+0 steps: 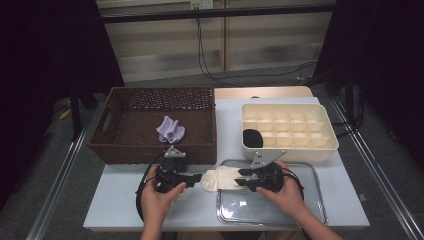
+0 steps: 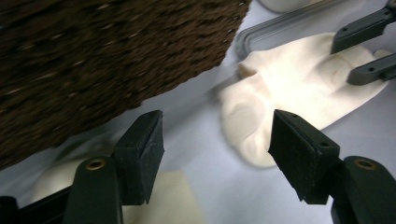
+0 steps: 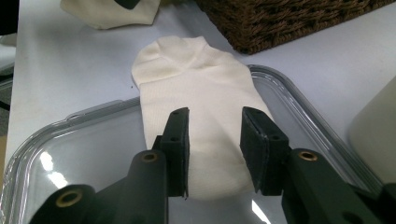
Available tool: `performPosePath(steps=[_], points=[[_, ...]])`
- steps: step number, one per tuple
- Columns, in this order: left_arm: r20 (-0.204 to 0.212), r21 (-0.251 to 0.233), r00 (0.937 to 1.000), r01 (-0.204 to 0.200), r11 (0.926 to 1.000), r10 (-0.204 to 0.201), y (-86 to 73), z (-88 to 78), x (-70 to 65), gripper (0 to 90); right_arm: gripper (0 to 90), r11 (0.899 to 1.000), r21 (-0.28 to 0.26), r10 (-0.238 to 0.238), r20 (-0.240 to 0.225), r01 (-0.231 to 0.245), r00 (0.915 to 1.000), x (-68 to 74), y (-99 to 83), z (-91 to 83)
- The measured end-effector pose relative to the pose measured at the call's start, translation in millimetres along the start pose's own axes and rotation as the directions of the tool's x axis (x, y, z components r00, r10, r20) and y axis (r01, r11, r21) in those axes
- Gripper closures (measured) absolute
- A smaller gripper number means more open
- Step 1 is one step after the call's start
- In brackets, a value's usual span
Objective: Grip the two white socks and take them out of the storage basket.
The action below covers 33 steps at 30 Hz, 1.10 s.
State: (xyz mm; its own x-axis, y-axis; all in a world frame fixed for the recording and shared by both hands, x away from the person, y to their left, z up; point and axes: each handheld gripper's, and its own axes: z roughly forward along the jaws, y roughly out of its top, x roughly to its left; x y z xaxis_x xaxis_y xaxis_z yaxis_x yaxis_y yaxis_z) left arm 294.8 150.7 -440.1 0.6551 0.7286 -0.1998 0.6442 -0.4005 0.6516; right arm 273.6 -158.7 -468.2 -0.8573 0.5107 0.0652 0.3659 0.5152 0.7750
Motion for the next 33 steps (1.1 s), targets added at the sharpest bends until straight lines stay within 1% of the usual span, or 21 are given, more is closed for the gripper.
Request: performPosePath(steps=[1,2,4,5,8,10,11,13,14,17,18,19,20,22,25,26,27,30,31,32,33], points=[[0.0,0.0,1.0,0.0,1.0,0.0,0.0,0.0,0.0,33.0,62.4,1.0,0.0,0.0,0.0,0.0,1.0,0.0,0.0,0.0],[-0.013,0.001,0.9999,0.001,1.0,-0.001,-1.1,-1.6,0.8,32.3,61.2,1.0,-0.003,0.014,-0.016,-0.014,0.9998,-1.2,-1.1,0.4],[-0.04,0.006,0.9992,-0.005,1.0,0.005,-2.7,-6.6,2.7,31.3,61.0,1.0,-0.004,0.021,-0.017,-0.021,0.9996,-2.5,-1.5,0.0],[-0.064,-0.007,0.9979,-0.011,0.9999,0.01,-4.7,-11.4,4.7,32.0,60.9,1.0,-0.005,0.021,-0.02,-0.021,0.9996,-3.3,-1.7,0.0],[-0.078,-0.016,0.9969,0.01,0.9998,-0.011,-7.4,-14.1,6.8,34.5,60.3,0.999,-0.011,0.038,-0.026,-0.038,0.999,-5.1,-1.9,-0.1],[-0.088,-0.01,0.996,0.016,0.9998,-0.017,-10.4,-15.6,10.4,34.8,60.0,0.999,-0.011,0.04,-0.026,-0.04,0.9989,-5.4,-1.8,-0.1],[-0.095,-0.001,0.9949,0.034,0.9994,-0.034,-13.7,-15.2,14.0,39.2,59.9,0.999,-0.012,0.038,-0.026,-0.038,0.9989,-5.5,-1.6,0.0],[-0.118,0.025,0.9928,0.024,0.9994,-0.021,-17.0,-13.2,17.4,41.3,59.6,0.999,-0.012,0.034,-0.03,-0.034,0.999,-5.0,-1.6,0.2],[-0.118,0.025,0.9928,0.024,0.9994,-0.021,-17.0,-13.2,17.4,44.6,59.6,0.999,-0.012,0.034,-0.03,-0.034,0.999,-5.0,-1.6,0.2],[-0.093,0.091,0.9956,0.006,0.9958,0.002,-23.8,2.3,17.7,50.3,58.4,0.999,-0.01,0.035,-0.033,-0.035,0.9989,-2.7,-2.1,2.5],[-0.096,0.093,0.9954,0.002,0.9956,0.007,-24.7,5.9,16.4,51.1,58.0,0.999,-0.012,0.035,-0.037,-0.036,0.9987,-2.6,-2.6,3.5],[-0.096,0.093,0.9954,0.002,0.9956,0.007,-24.7,5.9,16.4,51.6,58.0,0.999,-0.012,0.035,-0.037,-0.036,0.9987,-2.6,-2.6,3.5],[-0.104,0.11,0.9941,-0.021,0.9937,0.032,-22.9,6.6,14.2,52.7,57.9,0.999,-0.008,0.036,-0.041,-0.036,0.9985,-2.1,-3.3,4.5],[-0.097,0.12,0.9945,-0.028,0.9924,0.04,-22.3,6.6,13.2,58.2,57.9,0.999,-0.009,0.036,-0.042,-0.036,0.9984,-2.1,-3.8,4.8],[-0.092,0.112,0.9955,-0.012,0.9936,0.023,-22.6,6.5,12.9,69.9,57.8,0.999,-0.008,0.035,-0.041,-0.035,0.9985,-2.2,-4.0,5.2],[-0.079,0.121,0.9967,-0.011,0.9926,0.02,-22.3,6.0,13.2,69.9,57.7,0.999,-0.006,0.038,-0.041,-0.038,0.9984,-2.0,-4.2,5.3],[-0.071,0.121,0.9972,-0.014,0.9926,0.023,-21.8,6.8,11.9,76.1,57.6,0.999,-0.007,0.036,-0.04,-0.036,0.9986,-1.8,-4.2,5.6],[-0.074,0.119,0.9967,-0.026,0.9925,0.035,-20.2,6.9,10.2,80.2,57.5,0.999,-0.007,0.038,-0.036,-0.038,0.9986,-1.5,-3.9,5.3],[-0.029,0.107,0.9985,-0.043,0.9934,0.046,-18.3,8.1,9.2,80.6,57.4,0.999,-0.01,0.036,-0.037,-0.036,0.9987,-1.6,-3.8,5.2],[-0.029,0.107,0.9985,-0.043,0.9934,0.046,-18.3,8.1,9.2,80.4,57.3,0.999,-0.01,0.036,-0.037,-0.036,0.9987,-1.5,-3.8,5.2],[-0.017,0.087,0.9988,-0.045,0.9952,0.047,-15.3,9.9,5.8,76.8,57.3,0.999,-0.01,0.034,-0.036,-0.034,0.9988,-1.5,-3.7,5.2]])
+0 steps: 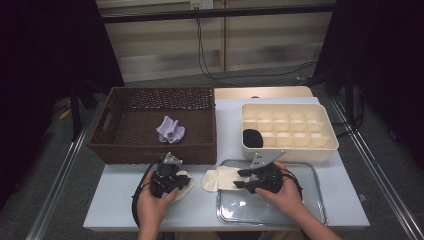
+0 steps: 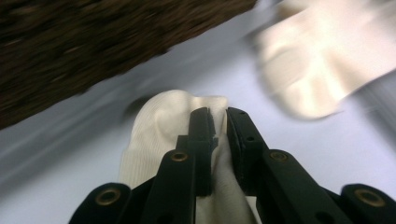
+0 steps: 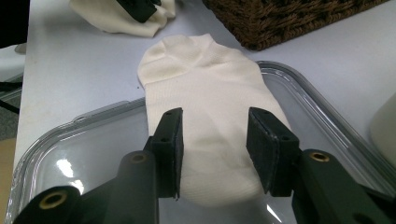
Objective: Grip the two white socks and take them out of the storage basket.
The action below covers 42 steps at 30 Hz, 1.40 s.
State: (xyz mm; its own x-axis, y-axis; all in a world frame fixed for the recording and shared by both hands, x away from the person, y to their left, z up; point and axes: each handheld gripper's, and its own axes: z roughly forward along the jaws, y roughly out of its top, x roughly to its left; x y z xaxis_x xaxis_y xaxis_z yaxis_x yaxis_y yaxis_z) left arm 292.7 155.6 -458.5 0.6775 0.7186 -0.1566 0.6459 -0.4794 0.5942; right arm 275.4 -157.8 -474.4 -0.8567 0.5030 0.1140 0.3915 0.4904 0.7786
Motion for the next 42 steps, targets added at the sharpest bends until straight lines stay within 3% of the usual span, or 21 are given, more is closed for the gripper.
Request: performPosePath(steps=[2,4,7,11,16,21,22,25,31,34,37,42], points=[[-0.016,-0.014,0.9998,-0.01,0.9999,0.009,2.3,0.3,-1.8,59.2,56.5,1.0,-0.001,0.001,0.0,-0.001,1.0,0.1,0.1,-0.2],[0.0,-0.034,0.9998,0.018,0.9992,-0.018,6.5,-6.5,-2.6,47.0,56.4,1.0,-0.002,0.004,0.001,-0.004,1.0,0.2,0.2,-0.7],[-0.027,-0.049,0.9995,0.017,0.9986,-0.019,7.1,-12.0,-1.0,45.0,56.1,1.0,-0.002,0.005,0.002,-0.005,1.0,0.3,0.4,-1.1],[-0.035,-0.067,0.9979,0.052,0.9964,-0.055,2.6,-20.2,7.1,38.6,55.6,1.0,-0.006,0.005,0.001,-0.005,1.0,-0.4,0.5,-1.7],[-0.013,-0.041,0.9985,0.053,0.9977,-0.054,0.0,-19.7,7.3,41.4,55.5,1.0,-0.009,0.009,0.003,-0.009,1.0,-0.5,1.4,-3.0],[-0.015,0.016,0.999,0.042,0.999,-0.042,-2.5,-14.6,6.5,64.8,55.4,1.0,-0.009,0.004,0.005,-0.004,1.0,-0.3,1.5,-3.2],[0.011,0.048,0.9981,0.061,0.997,-0.061,-3.7,-10.2,6.4,71.1,55.4,1.0,-0.008,0.003,0.005,-0.003,1.0,-0.1,1.6,-3.7],[0.011,0.072,0.9976,0.068,0.9951,-0.069,-3.7,-3.3,4.3,78.4,55.4,1.0,-0.013,0.0,0.01,0.0,1.0,0.0,2.2,-4.8],[0.015,0.047,0.9964,0.082,0.9955,-0.083,-3.2,-1.6,3.8,80.1,55.4,1.0,-0.008,-0.003,0.007,0.003,1.0,0.7,1.6,-3.7],[0.04,0.036,0.9952,0.088,0.9955,-0.089,-0.7,-0.7,2.3,80.1,55.4,1.0,-0.01,-0.001,0.005,0.001,1.0,1.4,1.9,-2.8],[0.047,0.006,0.9976,0.049,0.9988,-0.05,5.4,-1.2,-2.9,77.7,55.4,1.0,-0.008,-0.004,0.005,0.004,1.0,2.0,2.2,-2.7],[0.047,-0.026,0.9985,0.028,0.9993,-0.027,10.0,-2.1,-5.4,74.5,55.4,1.0,-0.009,-0.003,0.007,0.003,1.0,1.9,2.0,-2.8]])
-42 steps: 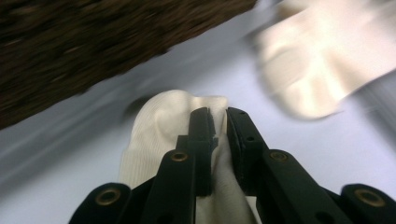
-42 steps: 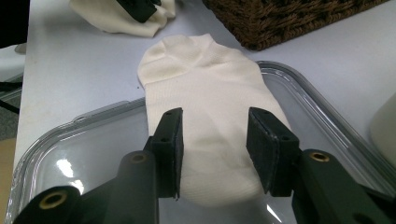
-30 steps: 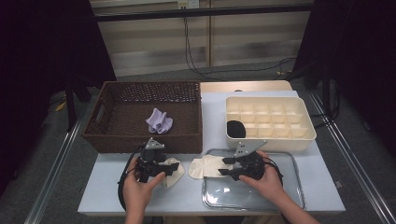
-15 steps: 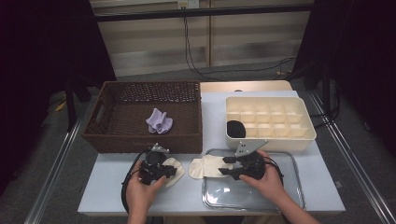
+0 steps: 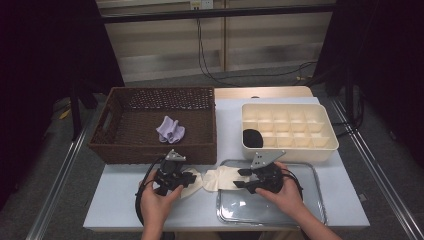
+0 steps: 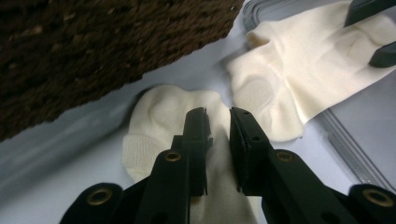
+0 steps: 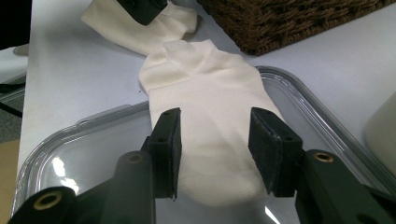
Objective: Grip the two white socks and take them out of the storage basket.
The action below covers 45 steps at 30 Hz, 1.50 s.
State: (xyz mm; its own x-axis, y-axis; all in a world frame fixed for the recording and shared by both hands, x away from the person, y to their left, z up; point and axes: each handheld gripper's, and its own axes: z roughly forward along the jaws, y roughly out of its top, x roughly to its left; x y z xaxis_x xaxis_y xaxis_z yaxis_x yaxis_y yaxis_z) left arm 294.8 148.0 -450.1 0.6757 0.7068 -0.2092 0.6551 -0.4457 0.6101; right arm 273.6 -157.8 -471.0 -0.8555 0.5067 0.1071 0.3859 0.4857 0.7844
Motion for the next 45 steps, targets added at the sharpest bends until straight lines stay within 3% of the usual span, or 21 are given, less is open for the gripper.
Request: performPosePath(steps=[3,5,6,12,24,32,37,40,41,42,45], points=[[-0.008,0.002,1.0,0.002,1.0,-0.002,-0.2,-0.4,0.7,62.9,55.4,1.0,0.002,0.003,-0.001,-0.003,1.0,-0.1,-0.4,0.2],[-0.01,0.004,1.0,-0.001,1.0,0.001,-0.2,-1.2,0.5,60.5,55.4,1.0,0.002,0.003,0.002,-0.003,1.0,-0.1,-0.6,0.2],[-0.015,-0.003,0.9999,-0.002,1.0,0.002,-0.5,-3.1,0.3,54.3,55.2,1.0,0.001,0.004,0.0,-0.004,1.0,0.0,-0.5,0.4],[-0.027,-0.014,0.9996,0.008,0.9999,-0.008,-3.9,-8.6,1.6,45.3,55.1,1.0,0.004,0.001,-0.003,-0.001,1.0,-0.1,-0.6,1.1],[-0.028,-0.013,0.9989,0.038,0.9992,-0.039,-11.2,-18.1,5.9,36.3,54.8,1.0,0.009,-0.005,-0.011,0.005,0.9999,1.4,0.6,4.9],[-0.02,0.0,0.9976,0.066,0.9978,-0.066,-16.6,-24.8,8.4,35.6,54.3,1.0,0.004,-0.001,-0.012,0.001,0.9999,0.9,1.2,5.2],[-0.018,0.052,0.9978,0.064,0.9966,-0.063,-18.9,-18.8,7.0,42.5,54.3,1.0,0.005,-0.006,-0.011,0.006,0.9999,1.7,1.8,4.7],[-0.011,0.068,0.9973,0.073,0.995,-0.073,-19.1,-15.2,6.4,58.9,54.3,1.0,0.001,-0.004,-0.011,0.004,0.9999,2.0,2.2,3.6],[-0.008,0.077,0.9975,0.071,0.9945,-0.071,-18.8,-15.5,6.6,69.8,54.3,1.0,-0.001,-0.007,-0.009,0.007,0.9999,1.6,2.5,2.7],[0.002,0.085,0.9974,0.071,0.9938,-0.072,-16.2,-17.1,5.7,74.6,54.3,1.0,-0.003,-0.008,-0.01,0.008,0.9999,1.4,2.5,2.6],[-0.009,0.082,0.9973,0.074,0.9939,-0.073,-13.0,-19.4,4.3,77.0,54.3,1.0,0.0,-0.006,-0.009,0.006,0.9999,1.4,2.1,2.8]])
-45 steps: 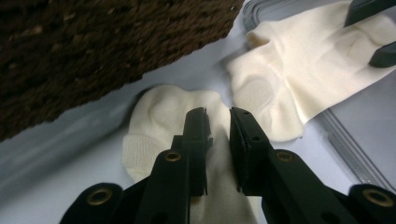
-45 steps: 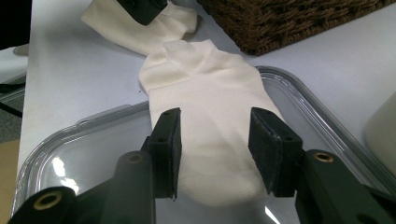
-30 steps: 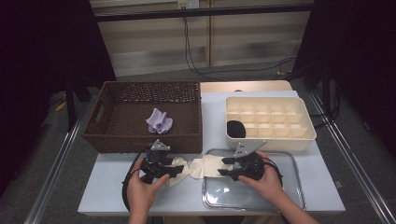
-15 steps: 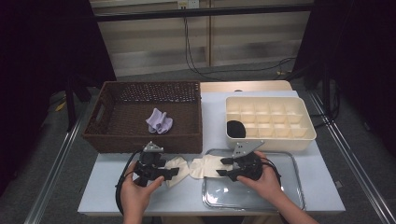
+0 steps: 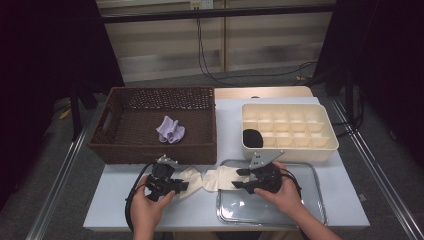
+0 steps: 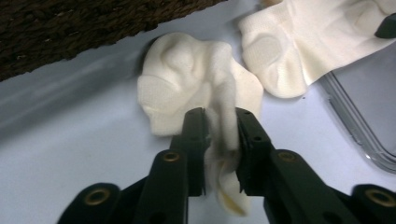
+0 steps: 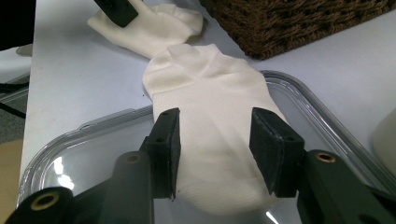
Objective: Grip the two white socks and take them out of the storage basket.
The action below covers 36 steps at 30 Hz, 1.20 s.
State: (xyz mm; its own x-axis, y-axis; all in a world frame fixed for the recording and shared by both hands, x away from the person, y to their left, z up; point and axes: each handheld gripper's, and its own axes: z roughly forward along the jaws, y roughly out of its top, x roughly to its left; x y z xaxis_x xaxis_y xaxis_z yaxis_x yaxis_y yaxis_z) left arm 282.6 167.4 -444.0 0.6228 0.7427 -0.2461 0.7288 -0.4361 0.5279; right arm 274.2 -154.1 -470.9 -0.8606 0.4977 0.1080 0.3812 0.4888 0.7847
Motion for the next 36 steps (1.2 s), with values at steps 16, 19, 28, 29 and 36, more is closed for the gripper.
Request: performPosePath(steps=[16,19,28,29,36], points=[[0.013,-0.014,0.9974,-0.071,0.9974,0.071,26.5,-7.4,-19.4,78.0,54.3,1.0,0.01,0.005,-0.009,-0.005,0.9999,4.3,-4.1,5.0],[0.039,-0.024,0.9955,-0.086,0.996,0.087,30.1,-4.9,-24.1,78.1,54.3,1.0,0.013,0.003,-0.013,-0.003,0.9999,4.9,-4.4,6.6],[0.09,-0.006,0.9863,-0.138,0.9905,0.138,38.9,13.3,-38.7,78.0,54.3,1.0,0.008,-0.004,-0.02,0.004,0.9998,7.7,0.9,6.7],[0.09,-0.003,0.9852,-0.146,0.9892,0.146,40.1,15.1,-40.0,78.0,54.3,1.0,0.007,-0.008,-0.02,0.008,0.9998,8.1,2.3,7.2],[0.11,-0.002,0.98,-0.167,0.986,0.166,44.0,25.9,-44.2,77.9,54.4,1.0,-0.007,-0.027,-0.029,0.026,0.9992,11.2,13.1,9.1]])
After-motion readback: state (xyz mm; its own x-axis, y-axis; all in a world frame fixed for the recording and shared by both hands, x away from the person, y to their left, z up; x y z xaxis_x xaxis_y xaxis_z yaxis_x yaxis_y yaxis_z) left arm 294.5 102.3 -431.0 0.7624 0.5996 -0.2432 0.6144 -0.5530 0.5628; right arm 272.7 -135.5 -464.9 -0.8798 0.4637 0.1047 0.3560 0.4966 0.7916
